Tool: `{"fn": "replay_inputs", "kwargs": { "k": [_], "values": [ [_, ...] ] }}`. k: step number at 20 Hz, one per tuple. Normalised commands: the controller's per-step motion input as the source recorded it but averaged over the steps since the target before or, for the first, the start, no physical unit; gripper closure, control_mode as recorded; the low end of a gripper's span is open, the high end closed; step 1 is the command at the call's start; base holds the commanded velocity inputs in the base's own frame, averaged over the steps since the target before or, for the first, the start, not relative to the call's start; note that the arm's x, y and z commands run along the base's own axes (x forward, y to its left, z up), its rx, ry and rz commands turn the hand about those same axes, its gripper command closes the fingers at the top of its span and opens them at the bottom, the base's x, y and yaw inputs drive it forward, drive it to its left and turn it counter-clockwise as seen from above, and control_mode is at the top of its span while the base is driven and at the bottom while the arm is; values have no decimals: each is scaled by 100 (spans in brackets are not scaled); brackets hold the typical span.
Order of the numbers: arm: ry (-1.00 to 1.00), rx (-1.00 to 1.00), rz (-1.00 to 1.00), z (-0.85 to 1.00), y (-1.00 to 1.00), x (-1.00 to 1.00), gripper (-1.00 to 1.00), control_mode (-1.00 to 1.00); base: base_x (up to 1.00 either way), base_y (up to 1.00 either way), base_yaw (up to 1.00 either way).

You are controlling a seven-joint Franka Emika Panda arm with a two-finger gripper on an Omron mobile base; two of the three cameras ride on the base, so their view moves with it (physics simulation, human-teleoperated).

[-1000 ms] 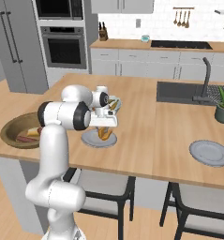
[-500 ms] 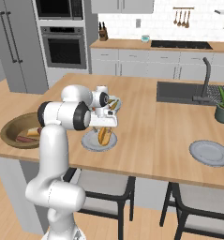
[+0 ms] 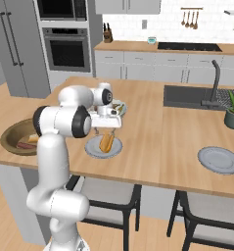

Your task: Place one bun and one sausage from the bowl on each plate.

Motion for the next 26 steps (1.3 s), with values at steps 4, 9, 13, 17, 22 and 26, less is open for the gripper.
{"fn": "replay_inputs", "kwargs": {
  "k": [4,9,13,17,22,26],
  "values": [
    [1,0,0,48,45,-21,-100,-100,0,0,0],
    [1,0,3,32,58,-25,-100,-100,0,0,0],
    [0,0,5,27,61,-9,-100,-100,0,0,0],
    [1,0,8,23,37,-6,-100,-100,0,0,0],
    [1,0,10,1,36,-8,-100,-100,0,0,0],
    [0,0,16,-1,55,-10,-100,-100,0,0,0]
  ]
}}
